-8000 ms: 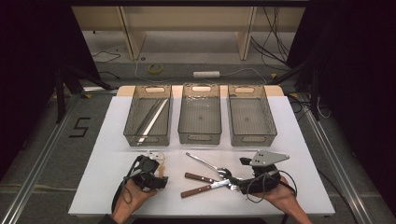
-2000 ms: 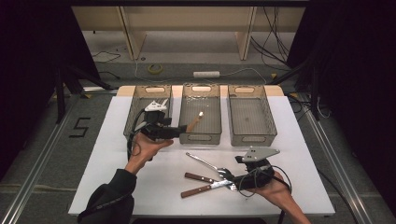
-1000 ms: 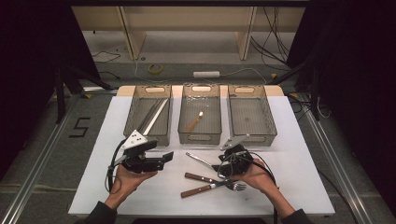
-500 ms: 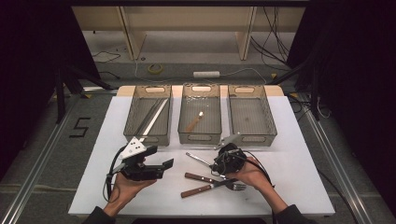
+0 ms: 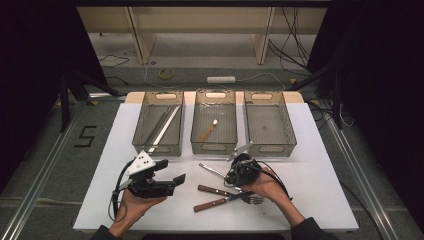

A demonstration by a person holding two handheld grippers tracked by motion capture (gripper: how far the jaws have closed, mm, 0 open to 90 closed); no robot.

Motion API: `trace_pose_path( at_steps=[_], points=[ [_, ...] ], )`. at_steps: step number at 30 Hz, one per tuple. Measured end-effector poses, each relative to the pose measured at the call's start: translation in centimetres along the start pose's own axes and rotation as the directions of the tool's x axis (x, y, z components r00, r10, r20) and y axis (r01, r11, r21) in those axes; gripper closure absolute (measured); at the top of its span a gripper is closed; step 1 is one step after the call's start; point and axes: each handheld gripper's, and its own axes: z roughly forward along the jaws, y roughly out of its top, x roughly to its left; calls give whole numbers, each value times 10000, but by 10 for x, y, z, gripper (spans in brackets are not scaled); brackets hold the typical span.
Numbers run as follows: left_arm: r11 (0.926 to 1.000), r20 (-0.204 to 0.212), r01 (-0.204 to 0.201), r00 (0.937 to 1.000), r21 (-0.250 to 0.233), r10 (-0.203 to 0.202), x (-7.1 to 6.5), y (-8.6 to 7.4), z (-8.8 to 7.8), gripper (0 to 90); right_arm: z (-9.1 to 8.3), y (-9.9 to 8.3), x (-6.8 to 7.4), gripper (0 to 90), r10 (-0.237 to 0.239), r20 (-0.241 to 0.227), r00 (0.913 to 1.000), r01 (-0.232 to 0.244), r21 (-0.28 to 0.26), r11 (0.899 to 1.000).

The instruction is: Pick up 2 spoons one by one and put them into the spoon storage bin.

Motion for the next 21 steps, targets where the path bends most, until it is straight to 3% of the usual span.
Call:
trace_pose_path(
  at_steps=[13,21],
  points=[
    [9999,-37,-123,9999,-29,123,-2,-1,0,185,5,3,5,846,-265,231,9994,256,361,9990],
    [9998,-39,-210,9998,22,211,-2,-2,1,185,5,6,7,861,-541,317,9980,525,474,9975]
  ],
)
